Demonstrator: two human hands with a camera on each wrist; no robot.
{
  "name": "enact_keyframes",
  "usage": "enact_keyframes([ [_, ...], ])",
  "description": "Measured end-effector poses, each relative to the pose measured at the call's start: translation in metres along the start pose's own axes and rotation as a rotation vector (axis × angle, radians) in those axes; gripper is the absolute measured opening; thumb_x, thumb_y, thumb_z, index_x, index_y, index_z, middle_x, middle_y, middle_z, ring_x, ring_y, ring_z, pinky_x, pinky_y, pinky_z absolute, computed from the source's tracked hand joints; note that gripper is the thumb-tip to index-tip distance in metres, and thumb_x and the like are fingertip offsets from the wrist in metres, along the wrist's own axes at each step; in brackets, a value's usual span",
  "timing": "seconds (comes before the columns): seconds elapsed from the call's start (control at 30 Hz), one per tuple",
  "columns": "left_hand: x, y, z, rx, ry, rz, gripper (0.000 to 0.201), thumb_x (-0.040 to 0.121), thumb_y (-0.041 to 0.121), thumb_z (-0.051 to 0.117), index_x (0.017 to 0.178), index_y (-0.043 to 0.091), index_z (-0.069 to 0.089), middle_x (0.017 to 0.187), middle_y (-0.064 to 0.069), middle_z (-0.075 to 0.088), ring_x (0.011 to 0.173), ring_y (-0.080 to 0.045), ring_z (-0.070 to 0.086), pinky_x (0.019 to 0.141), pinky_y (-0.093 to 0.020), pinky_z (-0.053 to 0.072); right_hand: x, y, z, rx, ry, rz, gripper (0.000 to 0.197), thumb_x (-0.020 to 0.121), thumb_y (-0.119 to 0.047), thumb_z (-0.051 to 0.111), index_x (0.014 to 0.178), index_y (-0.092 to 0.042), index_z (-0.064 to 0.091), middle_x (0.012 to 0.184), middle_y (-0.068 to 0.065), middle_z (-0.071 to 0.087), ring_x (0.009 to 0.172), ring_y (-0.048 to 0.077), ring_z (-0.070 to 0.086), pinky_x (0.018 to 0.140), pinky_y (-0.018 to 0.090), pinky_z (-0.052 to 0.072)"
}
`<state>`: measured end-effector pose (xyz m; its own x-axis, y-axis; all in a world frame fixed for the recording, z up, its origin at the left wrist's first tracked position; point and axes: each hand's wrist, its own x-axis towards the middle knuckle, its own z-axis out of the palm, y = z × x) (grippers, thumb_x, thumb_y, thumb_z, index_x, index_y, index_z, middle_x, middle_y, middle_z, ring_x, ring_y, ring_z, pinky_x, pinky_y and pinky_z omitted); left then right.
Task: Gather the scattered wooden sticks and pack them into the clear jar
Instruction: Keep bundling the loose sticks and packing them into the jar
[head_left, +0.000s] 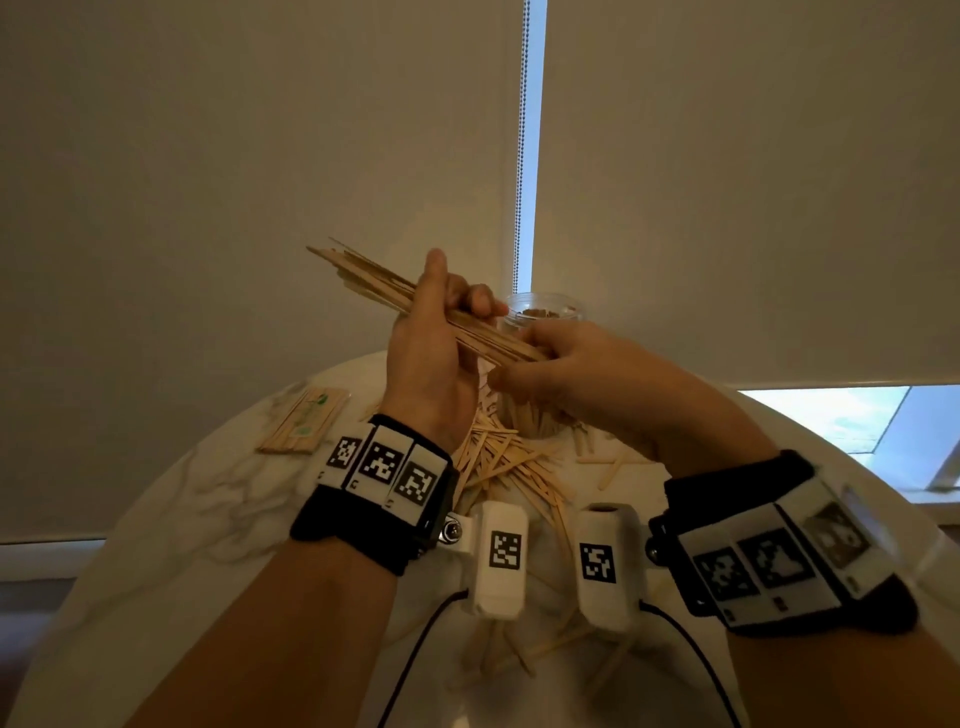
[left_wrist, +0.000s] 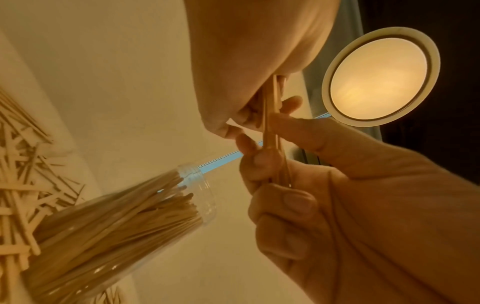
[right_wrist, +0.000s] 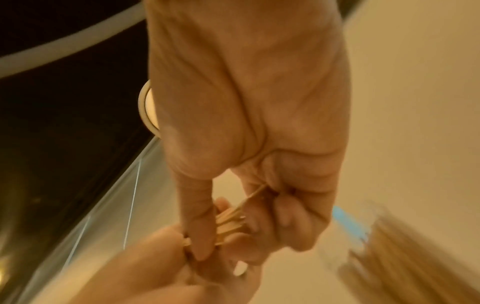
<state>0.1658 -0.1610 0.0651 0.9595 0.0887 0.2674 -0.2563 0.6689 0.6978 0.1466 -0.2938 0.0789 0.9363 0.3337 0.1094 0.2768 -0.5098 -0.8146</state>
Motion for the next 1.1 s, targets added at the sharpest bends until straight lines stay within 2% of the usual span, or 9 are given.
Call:
enact_keyframes([
  [0.07,-0.003,-0.001,0.002,0.025,-0.048,-0.03,0.043,0.104,0.041,0.045,0.067,0.018,0.045,0.067,-0.001,0.061,0.075,-0.016,0.065,0.067,-0.029,0.057,0.001,0.001,-0.002,-0.077,0.055,-0.073,0.027,0.088,-0.029,0.071,0.113,-0.021,0.062,0.089,0.002,0.07,0.067,0.012,0.065,0.057,0.023,0.052],
  [0.2,-0.009,-0.005,0.008,0.108,-0.165,-0.095,0.043,0.104,0.038,0.043,0.068,0.016,0.045,0.09,-0.01,0.073,0.077,-0.019,0.07,0.068,-0.032,0.058,0.003,0.003,0.001,-0.199,0.055,-0.161,0.033,0.089,-0.028,0.07,0.12,-0.026,0.06,0.091,0.0,0.07,0.075,0.018,0.071,0.069,0.033,0.061],
  [0.37,-0.007,-0.006,0.009,0.244,-0.165,-0.125,0.044,0.103,0.034,0.046,0.067,0.014,0.06,0.121,-0.006,0.072,0.113,-0.021,0.068,0.093,-0.035,0.053,0.002,0.003,-0.002,-0.328,0.168,-0.211,0.025,0.097,-0.042,0.056,0.116,-0.026,0.054,0.096,-0.004,0.064,0.08,0.013,0.065,0.071,0.029,0.055],
  [0.47,-0.007,-0.007,0.011,0.214,-0.141,-0.152,0.034,0.102,0.041,0.05,0.096,0.016,0.072,0.127,-0.007,0.068,0.115,-0.021,0.066,0.096,-0.037,0.054,0.0,0.001,0.001,-0.362,0.095,-0.193,0.028,0.103,-0.042,0.044,0.108,-0.021,0.061,0.088,0.001,0.066,0.078,0.017,0.066,0.069,0.032,0.056],
  [0.57,-0.007,-0.001,0.012,0.164,-0.124,-0.176,0.027,0.097,0.034,0.06,0.116,0.016,0.064,0.126,-0.011,0.067,0.11,-0.024,0.069,0.087,-0.036,0.058,-0.001,-0.001,0.0,-0.371,0.032,-0.182,0.032,0.103,-0.044,0.039,0.107,-0.022,0.062,0.088,0.003,0.068,0.077,0.018,0.067,0.072,0.037,0.058],
  [0.67,-0.004,0.014,0.008,0.085,-0.106,-0.148,0.04,0.087,0.036,0.07,0.12,0.019,0.057,0.121,-0.011,0.069,0.109,-0.025,0.069,0.077,-0.037,0.058,-0.007,-0.002,-0.008,-0.361,-0.014,-0.145,0.03,0.103,-0.044,0.042,0.105,-0.021,0.061,0.076,-0.002,0.06,0.063,0.009,0.056,0.058,0.027,0.047],
  [0.83,0.004,0.042,-0.011,-0.016,0.085,-0.017,0.058,0.089,0.057,0.06,0.133,0.02,0.049,0.12,-0.011,0.071,0.104,-0.028,0.072,0.091,-0.049,0.055,-0.018,-0.001,-0.022,-0.452,-0.092,-0.066,0.028,0.1,-0.047,0.044,0.087,-0.027,0.058,0.072,-0.006,0.054,0.06,0.007,0.048,0.059,0.025,0.038],
  [0.97,0.0,0.039,-0.003,0.118,0.013,-0.133,0.048,0.106,0.043,0.034,0.119,0.008,0.064,0.107,-0.01,0.075,0.092,-0.023,0.074,0.078,-0.034,0.059,-0.017,-0.005,-0.012,-0.532,-0.091,-0.069,0.022,0.1,-0.041,0.05,0.094,-0.026,0.065,0.072,-0.007,0.059,0.062,0.005,0.053,0.057,0.021,0.037],
  [1.1,-0.008,0.024,0.009,0.268,-0.079,-0.262,0.049,0.108,0.035,0.031,0.102,0.003,0.068,0.095,-0.014,0.075,0.083,-0.024,0.074,0.072,-0.032,0.061,-0.01,-0.003,-0.012,-0.72,0.095,-0.028,0.019,0.094,-0.036,0.057,0.091,-0.021,0.068,0.068,-0.003,0.059,0.058,0.009,0.055,0.052,0.022,0.037],
])
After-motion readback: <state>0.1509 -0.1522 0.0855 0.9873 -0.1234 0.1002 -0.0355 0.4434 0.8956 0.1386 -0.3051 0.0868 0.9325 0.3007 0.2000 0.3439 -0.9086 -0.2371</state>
